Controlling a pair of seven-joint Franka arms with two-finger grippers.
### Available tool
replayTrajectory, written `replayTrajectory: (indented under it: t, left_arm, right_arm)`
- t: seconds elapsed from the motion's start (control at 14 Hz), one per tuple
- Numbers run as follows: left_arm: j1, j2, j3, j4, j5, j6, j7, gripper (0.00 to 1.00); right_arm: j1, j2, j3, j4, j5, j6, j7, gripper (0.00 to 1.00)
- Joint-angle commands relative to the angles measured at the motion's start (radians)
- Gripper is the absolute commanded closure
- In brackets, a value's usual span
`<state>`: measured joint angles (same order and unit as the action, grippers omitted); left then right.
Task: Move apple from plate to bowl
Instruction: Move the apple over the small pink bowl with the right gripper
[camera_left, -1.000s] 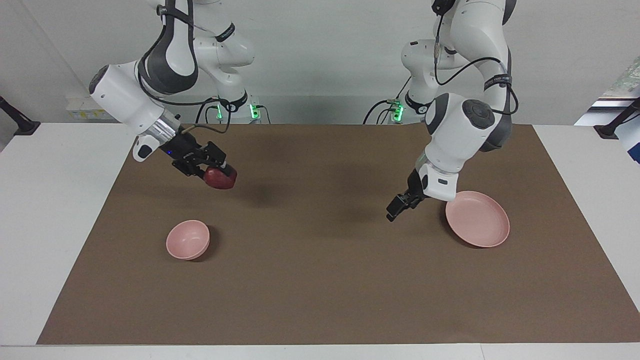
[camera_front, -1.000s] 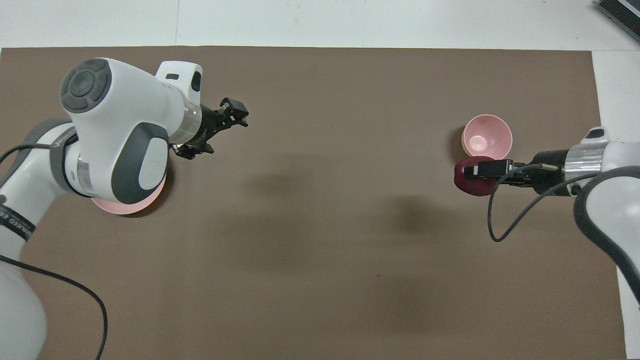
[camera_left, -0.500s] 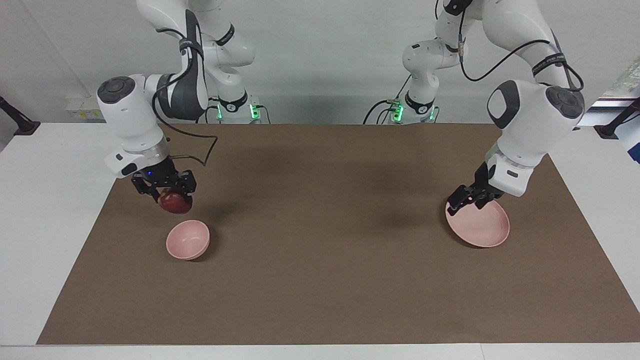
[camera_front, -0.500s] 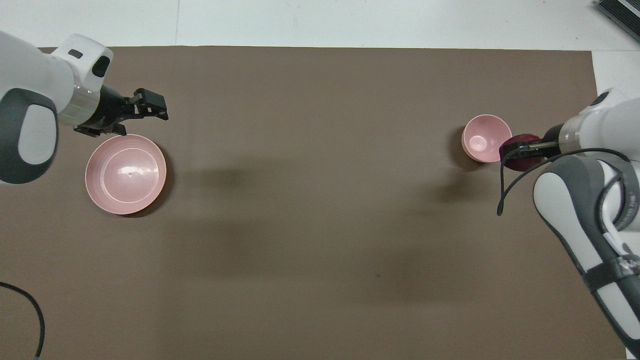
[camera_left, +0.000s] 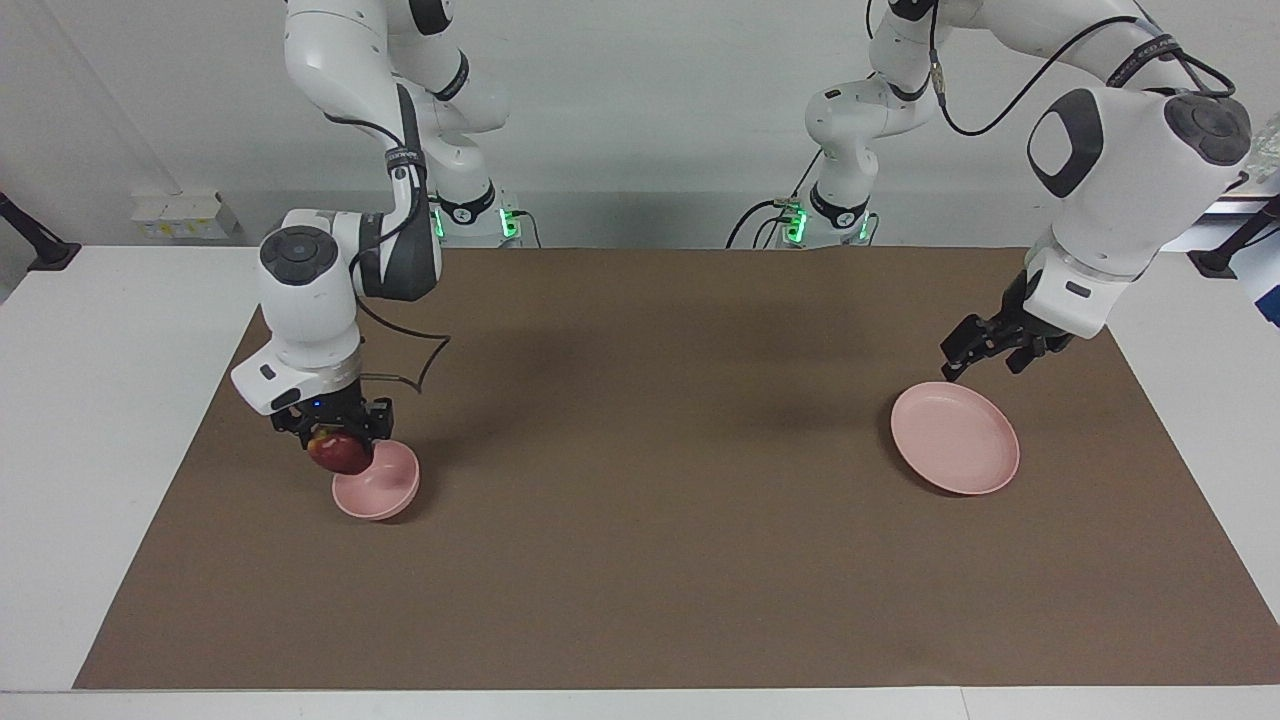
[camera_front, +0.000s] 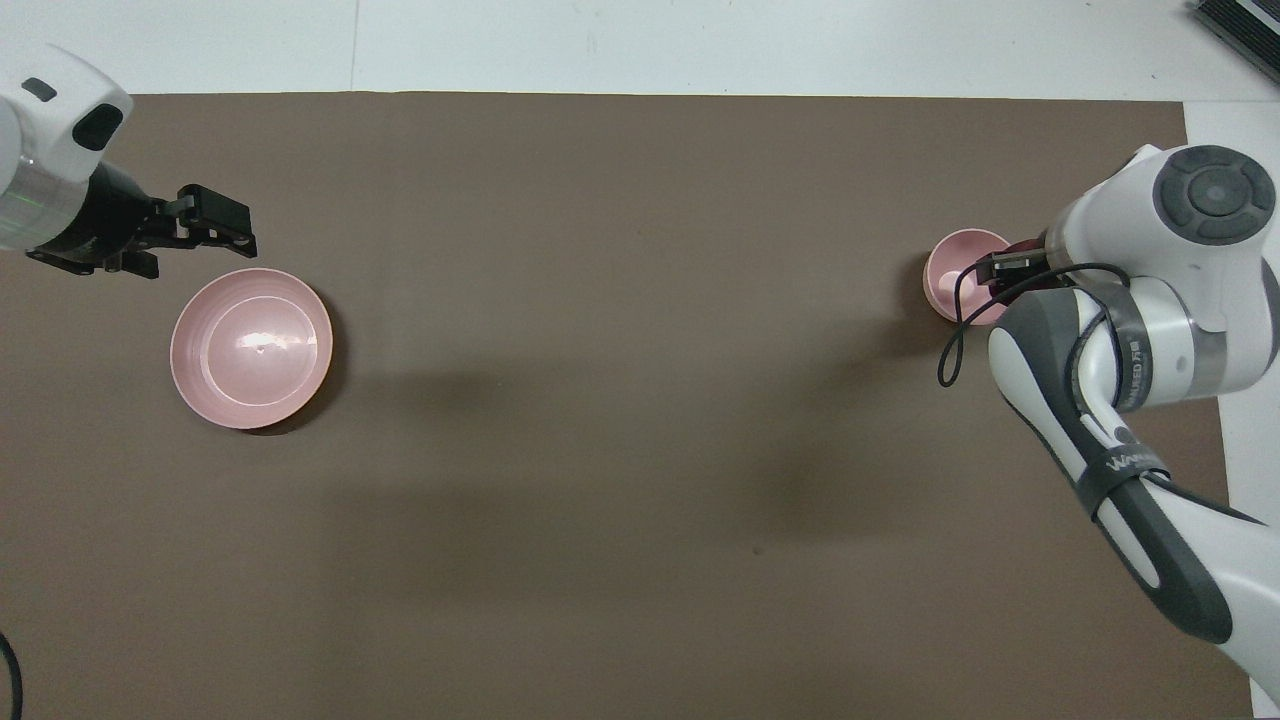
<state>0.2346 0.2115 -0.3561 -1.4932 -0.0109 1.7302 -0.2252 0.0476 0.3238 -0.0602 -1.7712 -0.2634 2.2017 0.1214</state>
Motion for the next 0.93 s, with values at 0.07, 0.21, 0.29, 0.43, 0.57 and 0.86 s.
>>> replayTrajectory:
  t: [0.07,0.21,0.29,0.43,0.57,0.86]
  left_arm:
    - [-0.008,-0.018,-0.014,0.010,0.014,-0.024,0.026,0.00]
    - [-0.011,-0.032,-0.015,0.008,0.015,-0.034,0.024,0.00]
    - [-0.011,-0.035,-0.015,0.008,0.015,-0.043,0.027,0.00]
    - [-0.050,-0.044,0.017,0.008,0.019,-0.064,0.050,0.00]
    - [-0.145,-0.073,0.141,0.008,0.009,-0.072,0.098,0.00]
    - [-0.279,-0.133,0.293,0.008,0.003,-0.119,0.159,0.00]
  right_arm:
    - [0.017,0.073,0.003,0.065,-0.016,0.036,0.073,1.00]
    - [0.020,0.089,0.003,0.061,-0.011,0.076,0.087,1.00]
    - [0.017,0.090,0.003,0.059,-0.013,0.079,0.086,1.00]
    - [0.017,0.092,0.006,0.059,-0.011,0.081,0.083,0.77]
    - [0.020,0.092,0.010,0.056,-0.005,0.078,0.087,0.61]
    - [0.023,0.090,0.010,0.045,0.046,0.073,0.084,0.33]
